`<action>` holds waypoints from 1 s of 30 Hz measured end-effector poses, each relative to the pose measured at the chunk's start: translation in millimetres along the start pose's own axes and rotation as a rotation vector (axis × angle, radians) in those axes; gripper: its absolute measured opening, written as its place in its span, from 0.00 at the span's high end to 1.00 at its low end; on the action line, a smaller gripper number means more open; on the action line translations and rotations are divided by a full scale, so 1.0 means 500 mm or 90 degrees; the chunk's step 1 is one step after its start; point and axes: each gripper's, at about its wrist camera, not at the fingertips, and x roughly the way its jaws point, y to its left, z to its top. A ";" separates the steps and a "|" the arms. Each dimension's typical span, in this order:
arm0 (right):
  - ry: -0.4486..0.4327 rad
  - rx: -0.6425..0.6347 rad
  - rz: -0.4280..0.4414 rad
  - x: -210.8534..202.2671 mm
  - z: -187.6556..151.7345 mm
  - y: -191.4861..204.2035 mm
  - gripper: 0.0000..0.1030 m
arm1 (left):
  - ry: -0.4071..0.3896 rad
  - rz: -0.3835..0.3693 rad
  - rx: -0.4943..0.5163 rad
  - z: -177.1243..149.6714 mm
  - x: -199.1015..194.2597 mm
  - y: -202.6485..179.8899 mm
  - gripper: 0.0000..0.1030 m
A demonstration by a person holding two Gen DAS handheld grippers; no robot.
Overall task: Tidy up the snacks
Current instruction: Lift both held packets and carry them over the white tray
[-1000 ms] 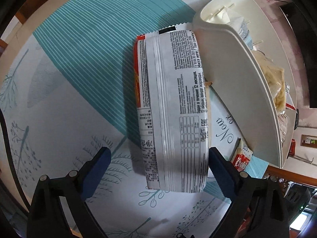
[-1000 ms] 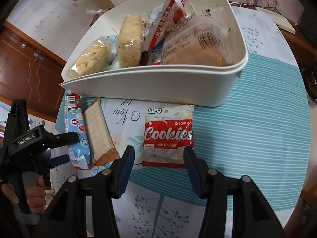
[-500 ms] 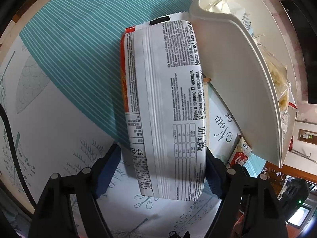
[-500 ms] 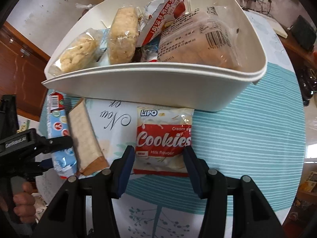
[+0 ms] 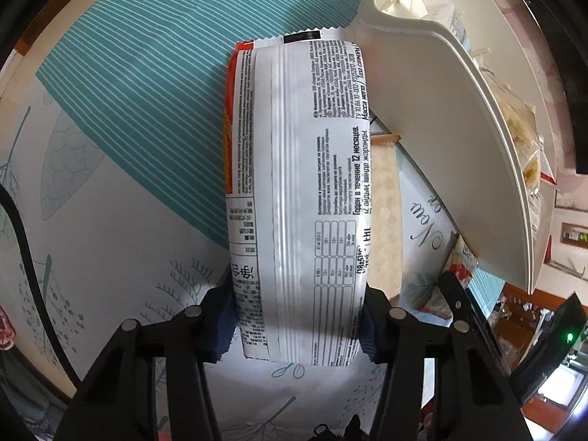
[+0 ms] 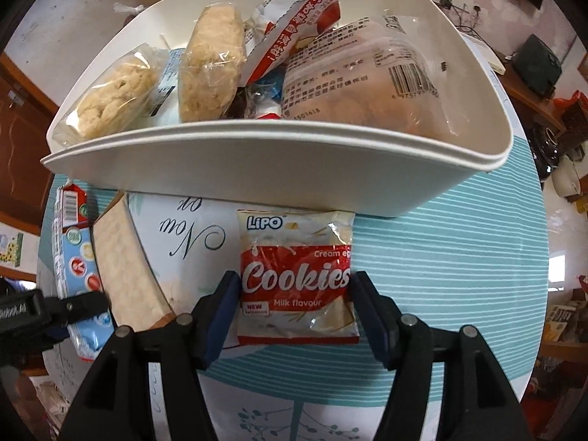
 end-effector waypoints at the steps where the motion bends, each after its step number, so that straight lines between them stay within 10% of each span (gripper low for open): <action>1: -0.001 -0.001 -0.006 0.003 0.003 0.005 0.38 | 0.007 0.004 0.006 0.003 0.001 0.003 0.49; 15: 0.013 0.032 -0.045 0.023 0.040 0.040 0.49 | 0.062 0.032 0.045 -0.052 -0.072 0.047 0.50; 30: 0.082 0.139 -0.002 0.010 0.028 0.021 0.56 | 0.011 0.067 0.176 -0.063 -0.237 -0.037 0.50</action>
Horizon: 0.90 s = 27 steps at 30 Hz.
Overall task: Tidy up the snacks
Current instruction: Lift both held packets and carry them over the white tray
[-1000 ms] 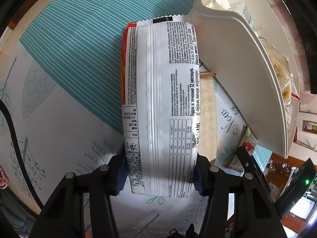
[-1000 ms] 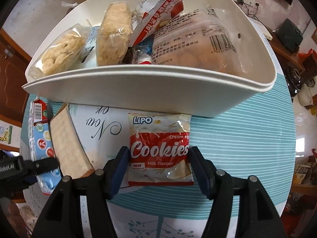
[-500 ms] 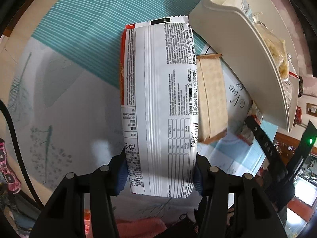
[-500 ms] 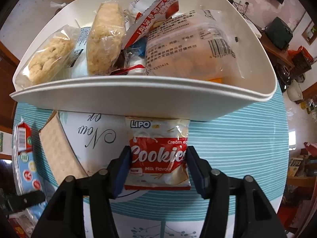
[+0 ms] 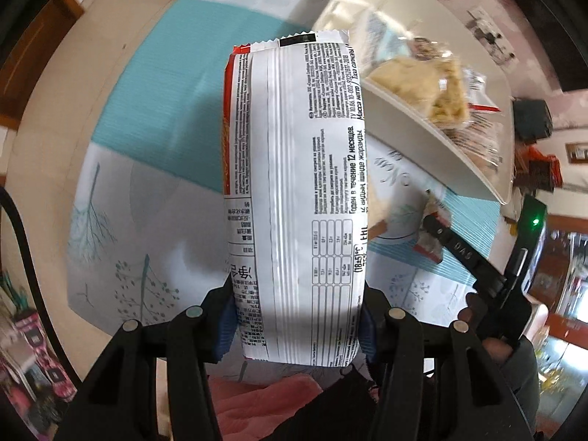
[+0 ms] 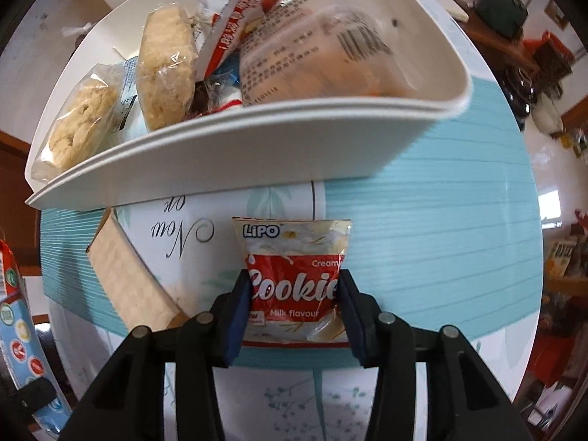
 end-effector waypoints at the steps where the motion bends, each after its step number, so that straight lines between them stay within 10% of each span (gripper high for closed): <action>1: 0.003 0.007 0.004 -0.005 -0.004 -0.003 0.56 | -0.008 0.004 0.016 0.003 -0.014 -0.013 0.50; 17: -0.098 0.042 0.000 -0.160 -0.036 -0.081 0.56 | -0.114 0.027 0.215 0.083 -0.147 -0.243 0.50; 27: -0.223 -0.004 0.000 -0.266 -0.004 -0.108 0.56 | -0.163 0.030 0.234 0.147 -0.177 -0.338 0.50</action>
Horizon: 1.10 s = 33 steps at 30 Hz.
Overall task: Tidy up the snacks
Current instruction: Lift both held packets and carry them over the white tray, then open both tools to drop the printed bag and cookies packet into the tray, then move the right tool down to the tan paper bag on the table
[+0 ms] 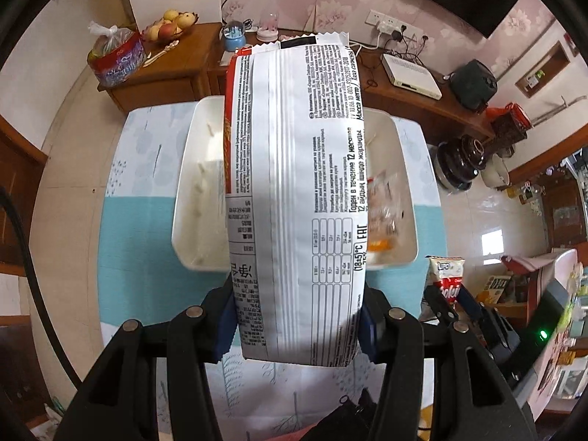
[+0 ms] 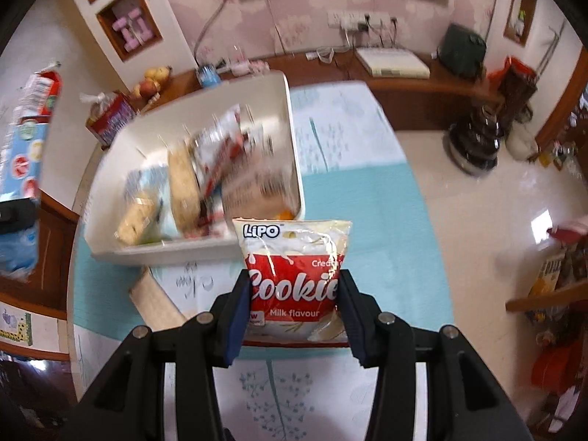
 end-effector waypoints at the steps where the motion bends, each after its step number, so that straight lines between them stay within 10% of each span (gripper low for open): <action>1: -0.010 -0.005 0.003 -0.005 0.009 0.001 0.56 | -0.005 0.003 -0.002 0.009 0.000 -0.005 0.50; 14: -0.134 -0.098 0.059 -0.013 0.109 0.035 0.56 | -0.044 0.026 -0.020 0.063 0.050 -0.002 0.49; 33: -0.083 -0.096 0.132 0.037 0.119 0.073 0.38 | -0.139 0.048 -0.021 0.027 -0.036 0.033 0.29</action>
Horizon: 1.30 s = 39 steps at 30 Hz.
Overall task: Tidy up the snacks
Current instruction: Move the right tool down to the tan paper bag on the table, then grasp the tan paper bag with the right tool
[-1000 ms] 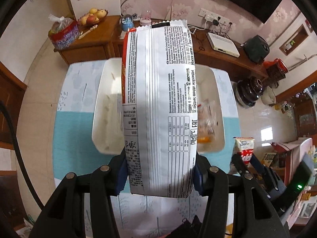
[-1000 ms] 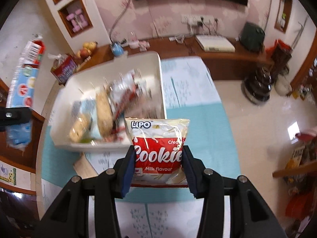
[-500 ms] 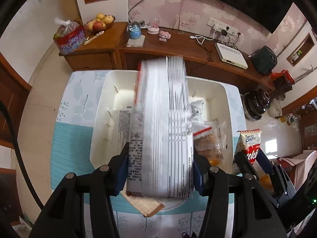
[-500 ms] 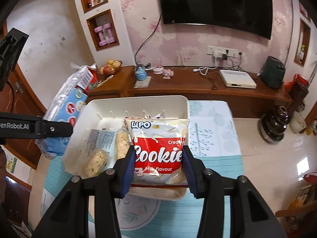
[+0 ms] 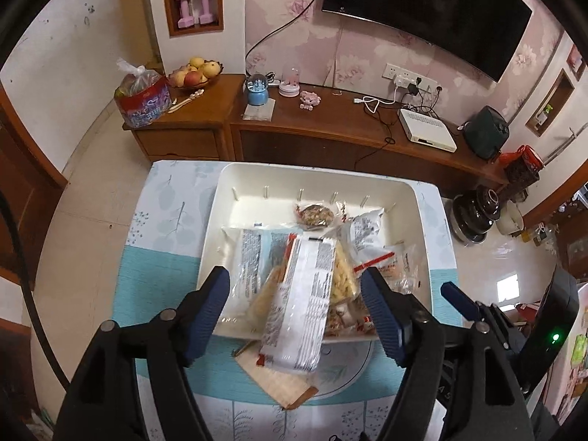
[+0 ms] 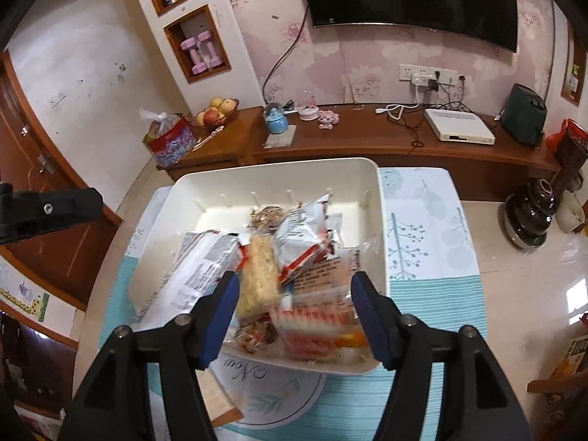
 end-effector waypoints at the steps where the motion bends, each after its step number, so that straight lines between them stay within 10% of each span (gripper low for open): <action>1: -0.002 -0.005 0.009 -0.005 -0.004 0.008 0.38 | 0.003 0.006 -0.002 -0.011 -0.005 0.008 0.29; 13: 0.042 -0.054 0.046 -0.005 -0.109 0.127 0.38 | 0.035 0.011 -0.028 -0.125 -0.061 0.137 0.29; 39: 0.166 -0.146 -0.056 0.180 -0.309 0.286 0.39 | 0.128 0.016 0.043 -0.239 -0.034 0.361 0.26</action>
